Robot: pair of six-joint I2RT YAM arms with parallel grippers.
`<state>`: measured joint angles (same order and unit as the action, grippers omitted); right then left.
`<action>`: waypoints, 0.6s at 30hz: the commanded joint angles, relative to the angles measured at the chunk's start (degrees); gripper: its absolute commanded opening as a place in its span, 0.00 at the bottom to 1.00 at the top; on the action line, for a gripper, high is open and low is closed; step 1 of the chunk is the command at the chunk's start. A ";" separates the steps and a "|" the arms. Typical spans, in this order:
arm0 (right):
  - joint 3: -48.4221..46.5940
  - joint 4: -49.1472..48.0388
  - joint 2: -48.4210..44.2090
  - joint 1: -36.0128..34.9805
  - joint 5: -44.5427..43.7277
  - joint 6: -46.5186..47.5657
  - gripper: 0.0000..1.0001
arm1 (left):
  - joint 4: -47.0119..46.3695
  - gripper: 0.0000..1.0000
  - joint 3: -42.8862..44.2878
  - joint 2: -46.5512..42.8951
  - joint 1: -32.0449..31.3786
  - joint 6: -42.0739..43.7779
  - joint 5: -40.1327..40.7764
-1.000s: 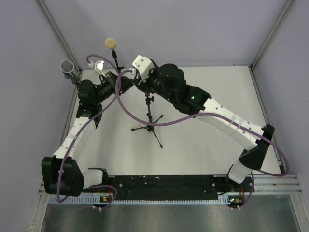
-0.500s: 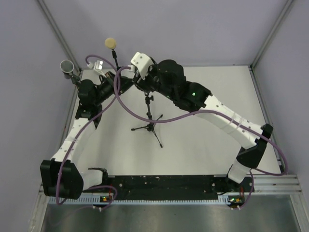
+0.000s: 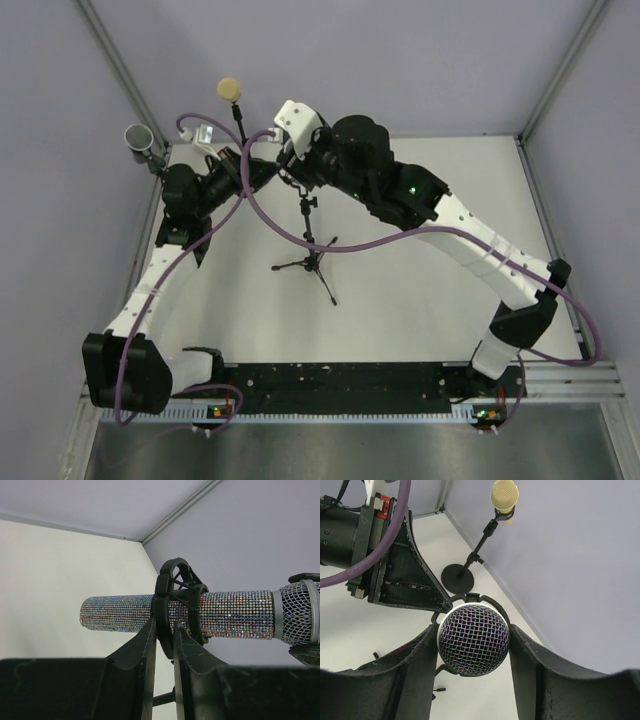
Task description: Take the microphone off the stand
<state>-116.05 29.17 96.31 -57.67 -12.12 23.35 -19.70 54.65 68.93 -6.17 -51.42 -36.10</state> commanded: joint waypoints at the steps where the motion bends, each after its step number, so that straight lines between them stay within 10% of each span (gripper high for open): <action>1: -5.41 -2.54 -2.09 -2.27 2.71 -0.77 0.29 | 3.00 0.00 0.63 0.16 0.64 4.57 5.25; 12: -7.00 -2.71 -1.39 -2.27 2.72 -0.50 0.42 | 2.57 0.00 -0.34 -0.19 0.64 5.45 5.86; 18: -5.24 -3.06 -1.57 -2.18 2.72 -0.59 0.75 | 2.30 0.00 -0.78 -0.72 0.64 5.63 5.77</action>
<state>-119.31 30.11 96.31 -58.15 -10.90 23.31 -19.18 54.65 68.64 -6.31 -50.04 -34.00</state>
